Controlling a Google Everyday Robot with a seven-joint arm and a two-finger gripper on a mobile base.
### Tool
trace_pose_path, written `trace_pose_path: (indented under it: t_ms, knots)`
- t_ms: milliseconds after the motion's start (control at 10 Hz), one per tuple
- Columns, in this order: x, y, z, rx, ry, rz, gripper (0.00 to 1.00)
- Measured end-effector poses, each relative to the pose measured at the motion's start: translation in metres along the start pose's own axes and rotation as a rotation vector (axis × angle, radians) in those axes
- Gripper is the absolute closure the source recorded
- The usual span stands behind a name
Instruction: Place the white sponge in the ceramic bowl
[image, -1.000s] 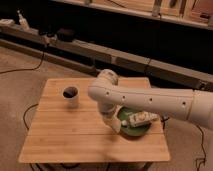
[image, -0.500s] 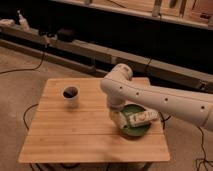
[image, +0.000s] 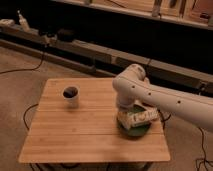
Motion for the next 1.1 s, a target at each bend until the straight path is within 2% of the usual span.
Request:
trace_pose_path:
  t_ms: [200, 1100]
  knots:
    - [0.0004, -0.0009, 0.0041, 0.04, 0.007, 0.018, 0.2]
    - [0.0011, -0.001, 0.0042, 0.04, 0.006, 0.017, 0.2]
